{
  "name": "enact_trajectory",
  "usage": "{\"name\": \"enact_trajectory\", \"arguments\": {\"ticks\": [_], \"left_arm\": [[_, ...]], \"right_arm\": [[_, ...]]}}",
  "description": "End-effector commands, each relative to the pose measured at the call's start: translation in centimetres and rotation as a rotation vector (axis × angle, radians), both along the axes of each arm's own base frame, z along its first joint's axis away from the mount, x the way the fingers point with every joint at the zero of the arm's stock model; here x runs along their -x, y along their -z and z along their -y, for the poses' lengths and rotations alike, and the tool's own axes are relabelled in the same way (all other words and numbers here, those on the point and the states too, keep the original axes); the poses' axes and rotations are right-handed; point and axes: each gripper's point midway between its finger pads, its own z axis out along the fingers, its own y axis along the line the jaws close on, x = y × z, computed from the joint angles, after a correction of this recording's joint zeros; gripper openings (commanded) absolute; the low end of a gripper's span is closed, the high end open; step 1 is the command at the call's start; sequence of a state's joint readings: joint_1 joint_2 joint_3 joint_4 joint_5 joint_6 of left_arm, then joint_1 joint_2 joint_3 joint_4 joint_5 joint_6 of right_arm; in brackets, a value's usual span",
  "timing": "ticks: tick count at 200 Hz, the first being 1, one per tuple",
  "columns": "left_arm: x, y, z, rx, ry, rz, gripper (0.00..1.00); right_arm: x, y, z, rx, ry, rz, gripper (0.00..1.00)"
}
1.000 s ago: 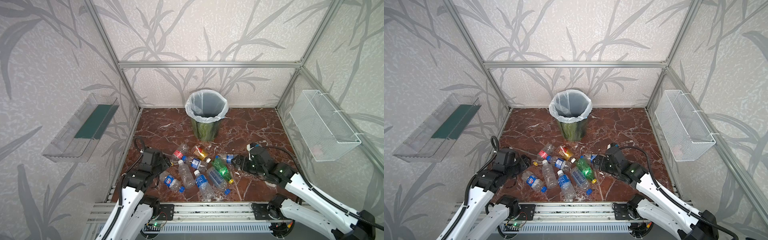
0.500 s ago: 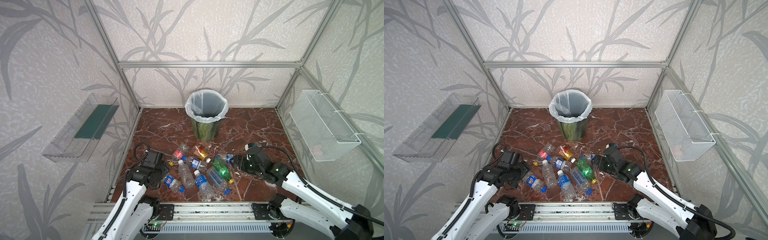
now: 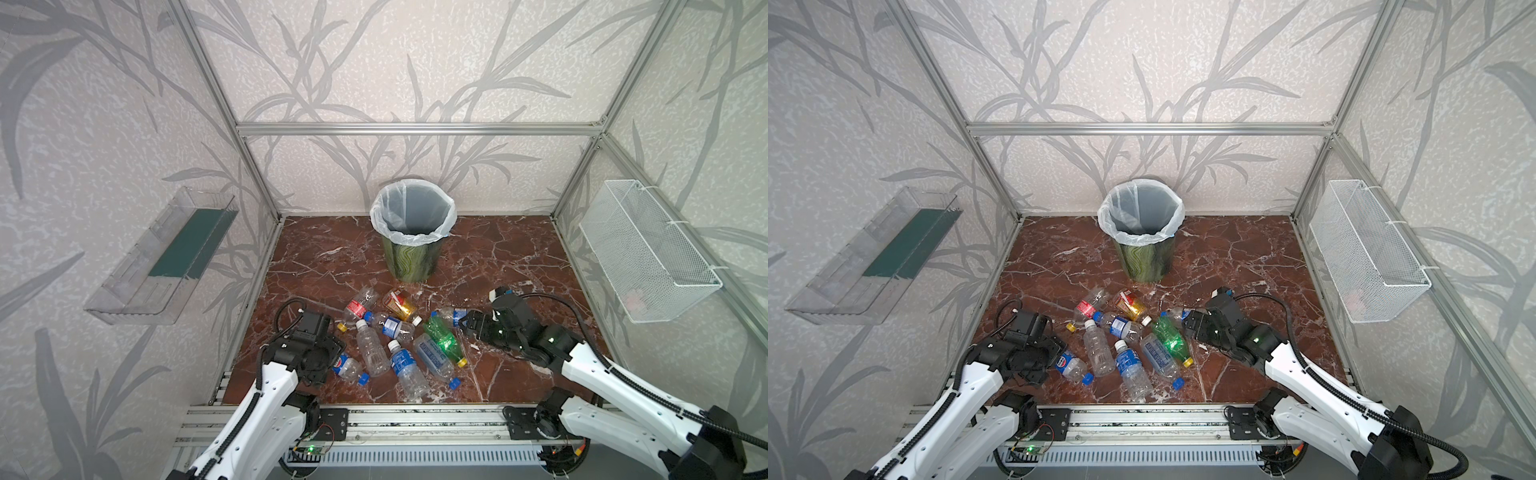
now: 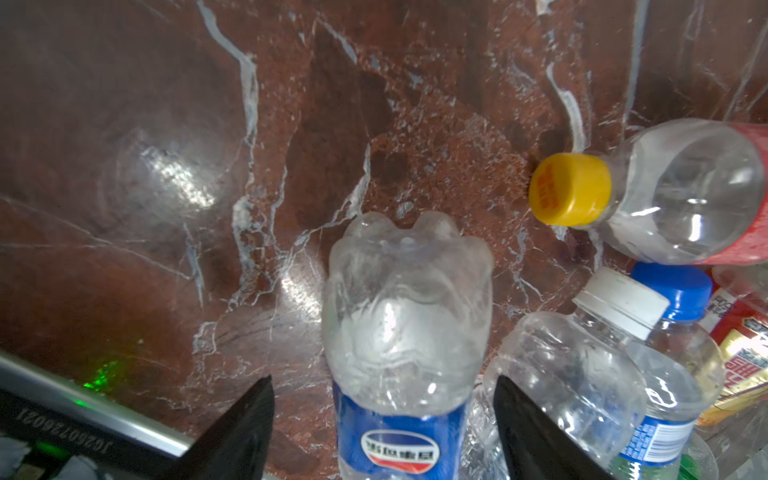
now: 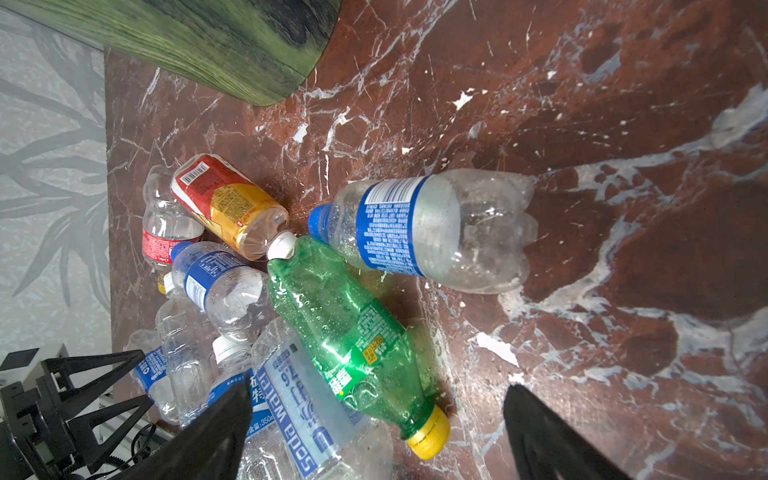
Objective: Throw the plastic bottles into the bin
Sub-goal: 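Grasp a clear water bottle with the left gripper while the right gripper returns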
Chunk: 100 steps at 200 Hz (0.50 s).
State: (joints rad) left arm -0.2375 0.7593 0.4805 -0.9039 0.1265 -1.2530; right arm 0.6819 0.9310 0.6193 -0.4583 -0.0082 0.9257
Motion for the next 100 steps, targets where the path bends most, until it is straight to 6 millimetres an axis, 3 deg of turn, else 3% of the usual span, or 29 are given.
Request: {"name": "enact_trajectory", "arguments": {"ticks": [1,44,100], "left_arm": [[0.2,0.5,0.4,0.028,-0.024,-0.014,0.83],[0.3,1.5,0.7,0.038,-0.022,-0.015,0.78],[0.4,2.4,0.8,0.045,-0.023,-0.011,0.65]], "right_arm": [[0.0,0.4,0.0,0.004,0.002,0.003,0.95],[0.0,0.5,0.0,0.004,0.003,0.002,0.95],[0.3,0.5,0.5,0.011,0.013,0.006,0.95]]}}
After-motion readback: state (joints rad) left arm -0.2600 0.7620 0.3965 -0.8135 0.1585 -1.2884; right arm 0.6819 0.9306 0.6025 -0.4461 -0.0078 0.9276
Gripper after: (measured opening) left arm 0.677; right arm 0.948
